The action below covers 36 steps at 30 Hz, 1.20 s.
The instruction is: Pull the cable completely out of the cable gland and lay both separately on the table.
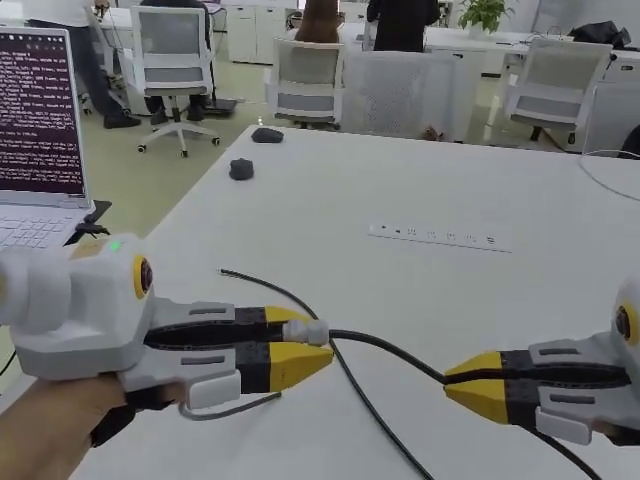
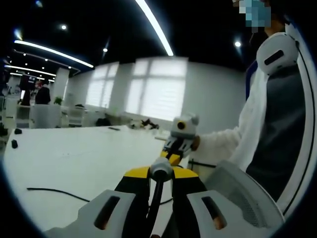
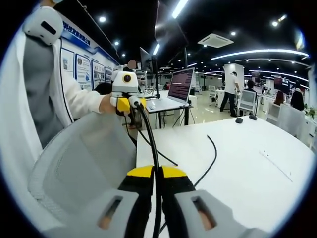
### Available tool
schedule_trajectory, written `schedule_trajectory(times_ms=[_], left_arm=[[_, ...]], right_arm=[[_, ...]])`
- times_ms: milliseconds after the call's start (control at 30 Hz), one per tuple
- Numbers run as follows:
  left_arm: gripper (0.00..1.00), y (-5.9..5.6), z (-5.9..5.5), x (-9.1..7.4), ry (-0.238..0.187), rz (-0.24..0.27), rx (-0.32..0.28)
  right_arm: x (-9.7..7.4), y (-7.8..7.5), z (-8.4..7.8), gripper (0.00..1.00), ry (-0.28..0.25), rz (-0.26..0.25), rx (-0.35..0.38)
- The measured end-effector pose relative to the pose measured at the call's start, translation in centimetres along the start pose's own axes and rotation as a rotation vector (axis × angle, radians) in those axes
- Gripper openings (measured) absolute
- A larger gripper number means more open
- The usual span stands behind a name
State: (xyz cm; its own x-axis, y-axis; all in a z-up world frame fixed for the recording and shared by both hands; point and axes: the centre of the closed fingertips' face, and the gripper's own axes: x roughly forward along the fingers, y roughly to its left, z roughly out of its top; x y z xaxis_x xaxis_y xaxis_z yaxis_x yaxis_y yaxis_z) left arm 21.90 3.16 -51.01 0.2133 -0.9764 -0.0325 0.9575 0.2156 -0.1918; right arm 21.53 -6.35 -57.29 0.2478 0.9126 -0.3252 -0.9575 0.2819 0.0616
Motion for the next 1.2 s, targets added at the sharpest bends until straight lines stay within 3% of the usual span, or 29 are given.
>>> schedule_trajectory(times_ms=[300,667,900,1200], left_arm=[[0.16,0.0,-0.3,0.2,0.014,0.002,0.006],[0.16,0.3,-1.2,0.4,0.065,0.024,0.036],[0.16,0.2,-1.4,0.5,0.075,0.021,0.042],[0.16,0.1,-1.7,0.6,0.085,0.009,0.043]], right_arm=[[-0.6,-0.4,-1.5,0.03,0.024,-0.026,0.03],[-0.8,-0.8,-2.0,0.04,0.084,-0.052,-0.035],[-0.9,-0.6,0.5,0.06,0.034,-0.054,-0.049],[1.4,1.6,4.3,0.1,-0.008,0.033,-0.152]])
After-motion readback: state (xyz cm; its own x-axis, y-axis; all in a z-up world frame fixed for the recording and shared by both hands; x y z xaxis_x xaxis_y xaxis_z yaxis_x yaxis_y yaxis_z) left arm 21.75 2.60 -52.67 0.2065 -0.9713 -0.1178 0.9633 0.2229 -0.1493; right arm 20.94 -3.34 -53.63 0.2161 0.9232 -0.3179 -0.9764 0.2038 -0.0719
